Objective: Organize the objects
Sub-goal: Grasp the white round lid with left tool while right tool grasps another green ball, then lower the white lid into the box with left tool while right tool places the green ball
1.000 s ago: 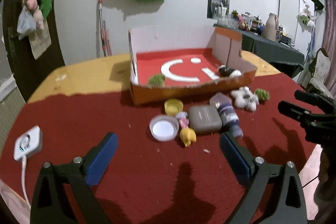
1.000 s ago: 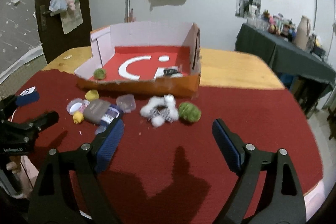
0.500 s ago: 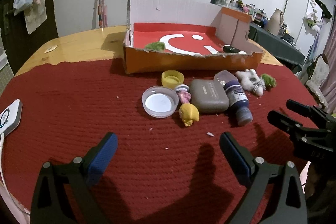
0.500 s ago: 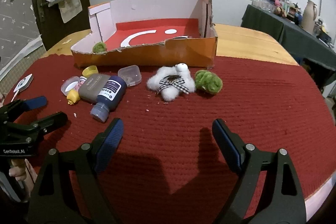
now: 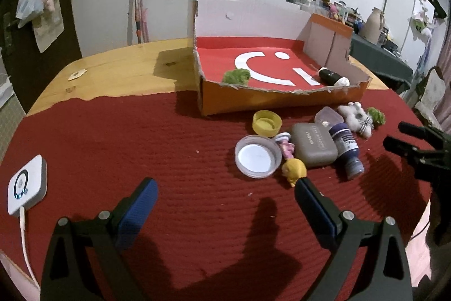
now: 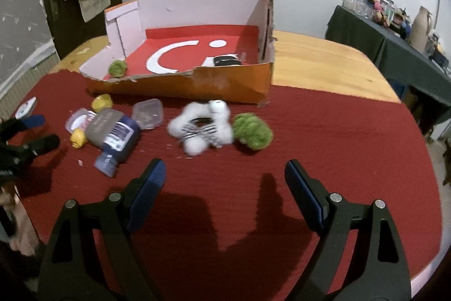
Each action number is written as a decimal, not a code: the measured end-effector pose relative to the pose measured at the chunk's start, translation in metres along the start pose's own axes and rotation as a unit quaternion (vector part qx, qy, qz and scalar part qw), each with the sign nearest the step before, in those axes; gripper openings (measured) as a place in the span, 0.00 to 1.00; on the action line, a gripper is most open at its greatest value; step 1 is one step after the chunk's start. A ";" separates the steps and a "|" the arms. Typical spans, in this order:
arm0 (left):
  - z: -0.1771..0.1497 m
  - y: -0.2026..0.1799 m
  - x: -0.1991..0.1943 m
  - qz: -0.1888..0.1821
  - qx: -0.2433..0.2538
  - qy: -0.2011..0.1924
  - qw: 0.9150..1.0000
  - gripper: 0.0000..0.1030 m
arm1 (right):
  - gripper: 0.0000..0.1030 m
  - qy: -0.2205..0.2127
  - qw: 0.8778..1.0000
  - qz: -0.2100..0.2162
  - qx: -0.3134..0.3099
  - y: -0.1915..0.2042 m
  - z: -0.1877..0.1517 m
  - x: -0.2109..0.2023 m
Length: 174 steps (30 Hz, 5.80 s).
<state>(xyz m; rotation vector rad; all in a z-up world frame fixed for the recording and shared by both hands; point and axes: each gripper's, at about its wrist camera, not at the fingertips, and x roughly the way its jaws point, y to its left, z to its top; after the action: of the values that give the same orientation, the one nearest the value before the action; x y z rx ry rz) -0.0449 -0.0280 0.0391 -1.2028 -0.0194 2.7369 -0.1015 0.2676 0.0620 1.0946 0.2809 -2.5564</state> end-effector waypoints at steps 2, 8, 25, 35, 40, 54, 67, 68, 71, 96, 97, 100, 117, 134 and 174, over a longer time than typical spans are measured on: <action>0.003 0.005 0.002 -0.007 0.002 0.006 1.000 0.96 | 0.84 0.004 1.000 -0.007 -0.014 -0.004 0.002 0.003; 0.010 0.013 0.016 -0.021 0.013 0.028 0.999 0.96 | 0.84 0.032 0.999 0.012 -0.018 -0.023 0.011 0.016; 0.022 -0.005 0.037 -0.012 0.085 0.038 0.996 0.86 | 0.73 0.054 0.997 0.034 -0.053 -0.031 0.024 0.041; 0.029 -0.008 0.043 -0.035 0.081 0.036 0.996 0.70 | 0.51 0.046 0.995 0.051 -0.068 -0.024 0.028 0.043; 0.027 -0.012 0.041 -0.040 0.081 0.028 0.996 0.58 | 0.41 0.041 0.995 0.063 -0.062 -0.023 0.029 0.044; 0.029 -0.015 0.012 -0.069 0.055 -0.013 0.996 0.41 | 0.26 -0.006 0.996 0.077 -0.042 -0.017 0.036 0.008; 0.027 -0.016 -0.029 -0.079 0.049 -0.055 0.994 0.41 | 0.26 -0.053 0.991 0.103 -0.064 0.014 0.041 -0.041; 0.027 -0.016 -0.031 -0.078 0.050 -0.057 0.994 0.41 | 0.26 -0.054 0.991 0.102 -0.066 0.016 0.041 -0.042; 0.025 -0.015 -0.038 -0.078 0.050 -0.063 0.994 0.41 | 0.26 -0.053 0.991 0.103 -0.066 0.017 0.038 -0.044; 0.095 -0.048 0.003 -0.122 0.078 -0.023 0.989 0.41 | 0.26 -0.021 0.989 0.127 -0.080 0.028 0.100 0.006; 0.099 -0.050 0.010 -0.124 0.078 -0.015 0.989 0.41 | 0.26 -0.008 0.988 0.127 -0.086 0.031 0.103 0.014; 0.110 -0.054 0.028 -0.115 0.085 0.002 0.990 0.41 | 0.26 0.010 0.988 0.117 -0.096 0.036 0.109 0.031; 0.127 -0.068 0.104 -0.102 0.137 0.088 0.981 0.41 | 0.27 0.092 0.978 0.106 -0.151 0.045 0.122 0.097; 0.130 -0.071 0.116 -0.109 0.147 0.114 0.976 0.41 | 0.28 0.133 0.971 0.156 -0.126 0.037 0.123 0.108; 0.127 -0.077 0.109 -0.103 0.150 0.109 0.977 0.52 | 0.45 0.128 0.974 0.124 -0.143 0.041 0.122 0.108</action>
<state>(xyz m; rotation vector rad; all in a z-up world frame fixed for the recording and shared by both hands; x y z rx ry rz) -0.2005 0.0701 0.0512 -1.3197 0.2701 2.3165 -0.2356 0.1663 0.0645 1.2562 0.5236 -2.0800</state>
